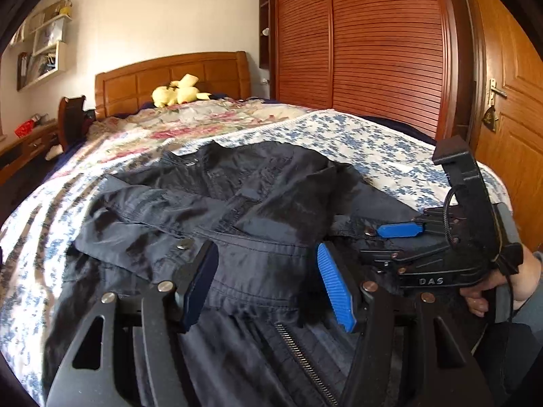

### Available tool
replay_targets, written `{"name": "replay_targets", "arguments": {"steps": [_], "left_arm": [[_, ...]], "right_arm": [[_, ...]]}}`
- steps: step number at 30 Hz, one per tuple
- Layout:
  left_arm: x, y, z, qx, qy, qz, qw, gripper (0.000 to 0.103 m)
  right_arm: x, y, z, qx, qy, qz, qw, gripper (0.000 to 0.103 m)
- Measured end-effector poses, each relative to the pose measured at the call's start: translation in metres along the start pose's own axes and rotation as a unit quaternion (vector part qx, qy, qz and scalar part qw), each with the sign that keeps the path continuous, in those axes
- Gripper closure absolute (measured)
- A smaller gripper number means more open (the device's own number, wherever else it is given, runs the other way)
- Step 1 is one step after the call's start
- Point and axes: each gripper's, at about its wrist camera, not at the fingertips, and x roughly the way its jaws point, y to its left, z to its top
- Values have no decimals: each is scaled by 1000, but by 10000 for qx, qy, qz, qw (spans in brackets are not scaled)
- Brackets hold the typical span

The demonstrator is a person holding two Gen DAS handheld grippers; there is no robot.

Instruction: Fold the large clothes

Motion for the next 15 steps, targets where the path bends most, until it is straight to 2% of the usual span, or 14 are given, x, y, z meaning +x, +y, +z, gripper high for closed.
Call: {"name": "replay_targets", "arguments": {"steps": [6,7,8,10,11,13,15], "left_arm": [[11,-6,0,115,174,-17,9998,51],[13,-5,-1,121,223,-2,9997,56],[15,-5,-2,124,271,15,9996,66],[16,-4,-4,104,355,-5,9993,74],[16,-4,-4,95,342,20,9994,82],[11,-2,-5,61,317,127,9994,89],[3,0,-6,4,296,154,9994,91]], "right_arm": [[-1,0,-2,-8,-63,11,10000,49],[-1,0,-2,-9,-65,8,10000,49],[-1,0,-2,-13,-64,3,10000,49],[-1,0,-4,-32,-66,-11,10000,49],[-1,0,-3,-41,-68,-20,10000,48],[-1,0,-4,-70,-65,-50,9999,48],[-1,1,-3,-105,-58,-87,9999,48]]}}
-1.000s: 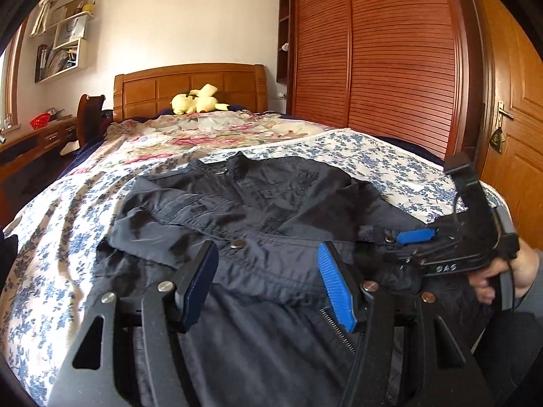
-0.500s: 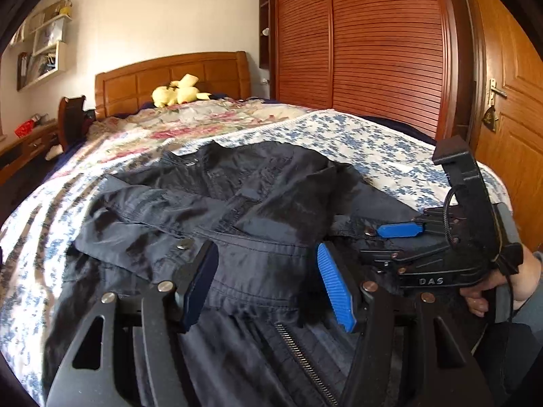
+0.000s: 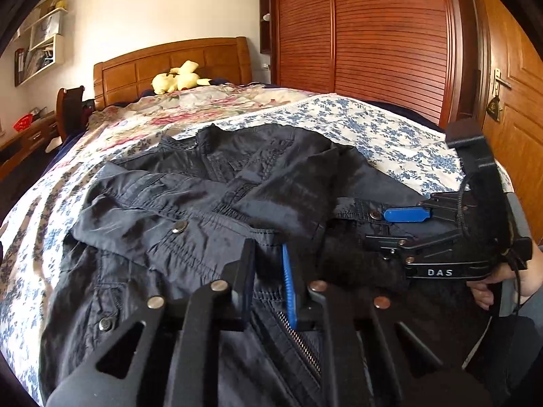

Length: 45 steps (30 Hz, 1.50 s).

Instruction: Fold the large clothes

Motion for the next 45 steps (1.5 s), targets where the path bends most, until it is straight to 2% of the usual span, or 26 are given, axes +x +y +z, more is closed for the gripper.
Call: {"name": "replay_targets", "arguments": {"steps": [15,19,25,27,29,32,38,45], "left_arm": [[-35,30,-34,-536,272,4,9982,93],[-49,36,-35,-706,142,-116,9973,92],[-65,44,-30,-760,-77,-69,9971,91],[-68,49,-29,-772,-124,-6,9969,85],[-69,54,-30,-813,-145,33,9966,73],[-69,67,-33,-909,-120,63,9958,66],[-69,87,-41,-1023,-4,188,9946,61],[-88,107,-55,-1128,67,396,9928,55]], "right_arm": [[2,4,2,-44,18,-57,10000,48],[2,4,3,-50,17,-65,10000,48],[2,4,3,-52,17,-67,10000,47],[2,4,3,-59,16,-76,10000,47],[2,4,3,-56,16,-72,10000,47],[2,4,3,-52,16,-69,10000,47],[2,4,3,-59,20,-76,10000,47],[3,4,3,-72,31,-87,9999,46]]}}
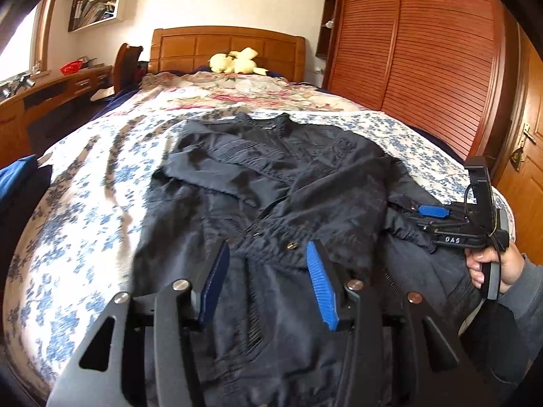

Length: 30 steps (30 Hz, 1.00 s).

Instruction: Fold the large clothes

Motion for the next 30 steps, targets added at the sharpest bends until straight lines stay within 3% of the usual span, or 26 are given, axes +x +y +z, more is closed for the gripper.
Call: {"name": "replay_targets", "arguments": {"steps": [18,30], "left_arm": [[-33,66,-47,-175,451,1052,9933,51],[-19,86,-59,-460,640,1107,9907,51]], "right_arm": [[1,1,0,-12,22,-11,10000,44],[5,-5,-3,101,41,-8,9999,35]]}}
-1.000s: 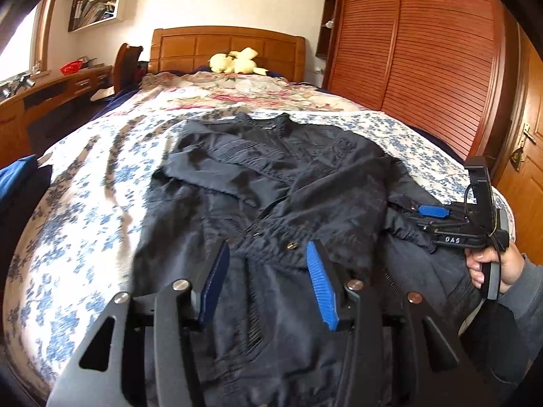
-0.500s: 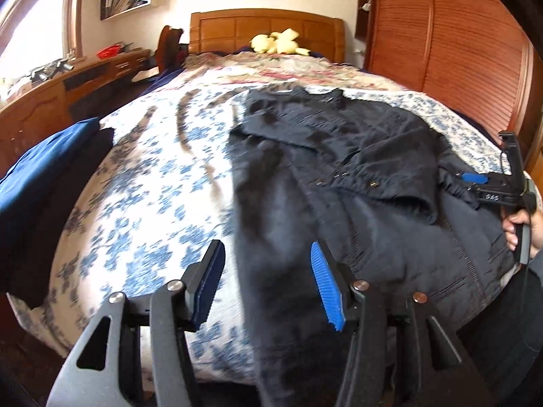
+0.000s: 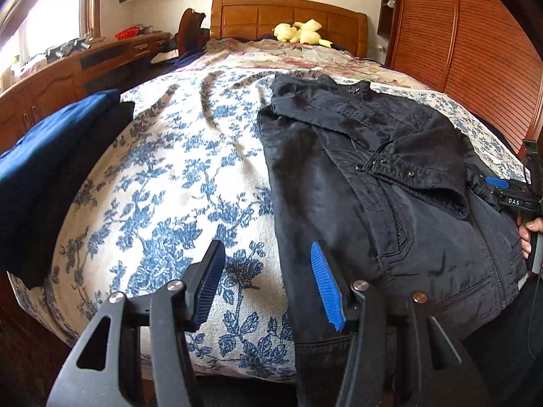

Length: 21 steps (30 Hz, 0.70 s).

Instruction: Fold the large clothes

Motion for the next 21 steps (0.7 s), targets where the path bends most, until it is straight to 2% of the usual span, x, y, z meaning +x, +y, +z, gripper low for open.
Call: {"name": "replay_targets", "arguments": {"steps": [5,13,18,21], "left_arm": [[6,0,-2,77,41,10,10000,51],[8,-1,1,129,94,32,9999,50],[5,-2,3,116,101,-30,9999,50],[-1,-3,3,113,24,-288,9995,50]], "right_arm": [[3,-5,1,144,78,46,9999,30],[-1,-10,7,282,247,183,9991,29],[-35,-19,1,214,145,94,9996,29],[-61,-27,-8,72,95,-13,9999,29]]}}
